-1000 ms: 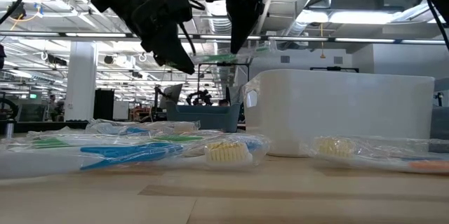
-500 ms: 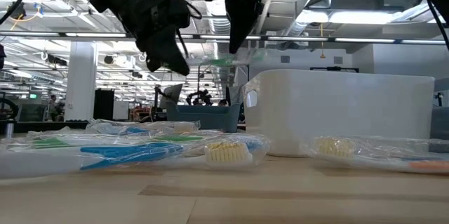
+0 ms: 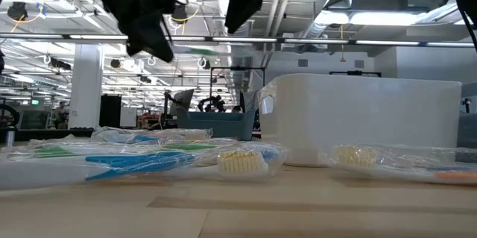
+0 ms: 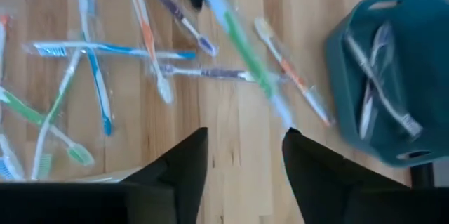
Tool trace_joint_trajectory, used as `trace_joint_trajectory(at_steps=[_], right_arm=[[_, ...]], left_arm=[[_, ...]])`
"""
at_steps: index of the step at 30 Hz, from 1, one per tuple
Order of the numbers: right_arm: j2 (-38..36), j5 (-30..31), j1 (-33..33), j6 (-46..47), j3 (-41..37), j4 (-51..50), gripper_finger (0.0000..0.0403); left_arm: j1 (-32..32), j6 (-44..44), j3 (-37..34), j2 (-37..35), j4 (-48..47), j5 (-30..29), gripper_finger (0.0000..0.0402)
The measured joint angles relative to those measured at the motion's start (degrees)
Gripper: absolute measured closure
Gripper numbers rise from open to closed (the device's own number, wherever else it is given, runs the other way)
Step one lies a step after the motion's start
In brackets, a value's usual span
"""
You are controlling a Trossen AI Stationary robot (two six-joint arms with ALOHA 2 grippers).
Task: Pick & Place Toothbrushes
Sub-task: Put the green toothbrush into the bottom white bin
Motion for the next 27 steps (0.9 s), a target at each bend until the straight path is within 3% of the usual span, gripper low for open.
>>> trace_joint_trajectory(at_steps=[5, 11, 18, 27], right_arm=[[0.00, 0.01, 0.29, 2.48, 5.06, -0.89, 0.0201], [-0.87, -3.00, 1.12, 6.07, 8.90, -2.62, 0.0192], [-3.85, -15.19, 3.97, 10.33, 8.67, -8.27, 0.0193], [-5.19, -16.70, 14.02, 16.60, 8.69, -6.39, 0.0192]], left_arm=[[-0.31, -5.04, 0.02, -6.01, -6.28, -1.39, 0.0387], [-5.98, -8.84, 0.00, -10.90, -13.81, -1.43, 0.0387], [-17.21, -14.34, 0.01, -15.71, -15.62, 1.96, 0.0387], [-33.85, -18.61, 0.02, -16.76, -15.58, 5.52, 0.0379]])
